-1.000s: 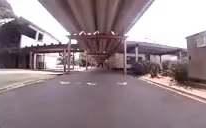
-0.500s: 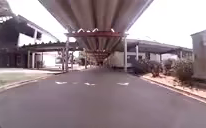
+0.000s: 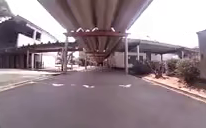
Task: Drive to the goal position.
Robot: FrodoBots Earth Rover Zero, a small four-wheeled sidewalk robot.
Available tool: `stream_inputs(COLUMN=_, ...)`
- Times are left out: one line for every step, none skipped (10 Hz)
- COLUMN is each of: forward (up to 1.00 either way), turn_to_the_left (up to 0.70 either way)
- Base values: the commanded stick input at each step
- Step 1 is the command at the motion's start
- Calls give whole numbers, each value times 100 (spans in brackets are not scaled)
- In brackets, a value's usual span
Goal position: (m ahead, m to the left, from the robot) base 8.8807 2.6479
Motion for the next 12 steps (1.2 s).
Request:
stream_inputs(forward=50, turn_to_the_left=0)
stream_inputs(forward=50, turn_to_the_left=0)
stream_inputs(forward=50, turn_to_the_left=0)
stream_inputs(forward=50, turn_to_the_left=0)
stream_inputs(forward=50, turn_to_the_left=0)
stream_inputs(forward=50, turn_to_the_left=0)
stream_inputs(forward=50, turn_to_the_left=0)
stream_inputs(forward=50, turn_to_the_left=0)
stream_inputs(forward=50, turn_to_the_left=0)
stream_inputs(forward=50, turn_to_the_left=0)
stream_inputs(forward=50, turn_to_the_left=50)
stream_inputs(forward=50, turn_to_the_left=50)
